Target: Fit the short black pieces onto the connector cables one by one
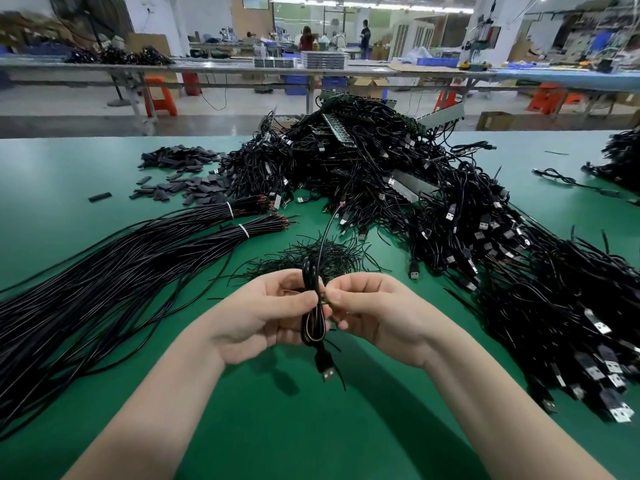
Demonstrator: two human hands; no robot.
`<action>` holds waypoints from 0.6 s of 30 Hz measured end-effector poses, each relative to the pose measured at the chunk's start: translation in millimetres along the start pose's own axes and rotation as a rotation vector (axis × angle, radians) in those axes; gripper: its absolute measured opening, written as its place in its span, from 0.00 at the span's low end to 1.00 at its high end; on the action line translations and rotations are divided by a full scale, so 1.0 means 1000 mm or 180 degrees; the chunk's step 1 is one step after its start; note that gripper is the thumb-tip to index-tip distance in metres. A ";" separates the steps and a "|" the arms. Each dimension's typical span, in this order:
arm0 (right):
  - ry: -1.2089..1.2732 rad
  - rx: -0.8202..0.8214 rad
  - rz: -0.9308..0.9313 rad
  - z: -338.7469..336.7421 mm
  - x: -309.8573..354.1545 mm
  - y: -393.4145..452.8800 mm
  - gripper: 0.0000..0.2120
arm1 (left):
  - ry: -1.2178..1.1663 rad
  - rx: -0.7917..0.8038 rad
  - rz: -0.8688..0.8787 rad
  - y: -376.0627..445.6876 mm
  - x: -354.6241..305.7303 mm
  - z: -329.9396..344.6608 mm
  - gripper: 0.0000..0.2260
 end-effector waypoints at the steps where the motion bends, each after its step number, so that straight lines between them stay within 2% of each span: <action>1: -0.0005 -0.0016 0.0022 0.000 0.000 0.000 0.02 | -0.0037 0.0008 -0.0002 0.000 0.000 0.000 0.20; 4: -0.0005 -0.0103 0.0059 -0.003 0.000 -0.001 0.04 | 0.0053 -0.0138 0.0062 0.002 -0.001 0.001 0.19; 7: 0.0092 -0.0254 0.0007 -0.007 0.001 0.000 0.07 | 0.0124 -0.0452 0.0155 0.003 -0.003 0.001 0.13; 12: 0.0158 -0.0184 0.0163 -0.003 -0.002 0.001 0.06 | 0.0334 -0.0606 0.0355 0.003 -0.007 0.000 0.06; 15: 0.0308 -0.0221 0.0310 -0.006 -0.007 0.001 0.03 | 0.0506 -0.0631 0.0321 0.003 -0.008 0.000 0.09; 18: 0.0262 -0.0329 0.0203 -0.008 -0.007 0.001 0.03 | 0.0534 -0.0810 0.0265 0.003 -0.007 -0.004 0.16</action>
Point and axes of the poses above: each hand's wrist, its own y-axis towards the middle knuckle, its own z-axis out of the palm, x = y × z, the point moved 5 cm from there along y, towards the middle knuckle, and after that the axes turned 3 degrees about -z, right-handed, at the moved point
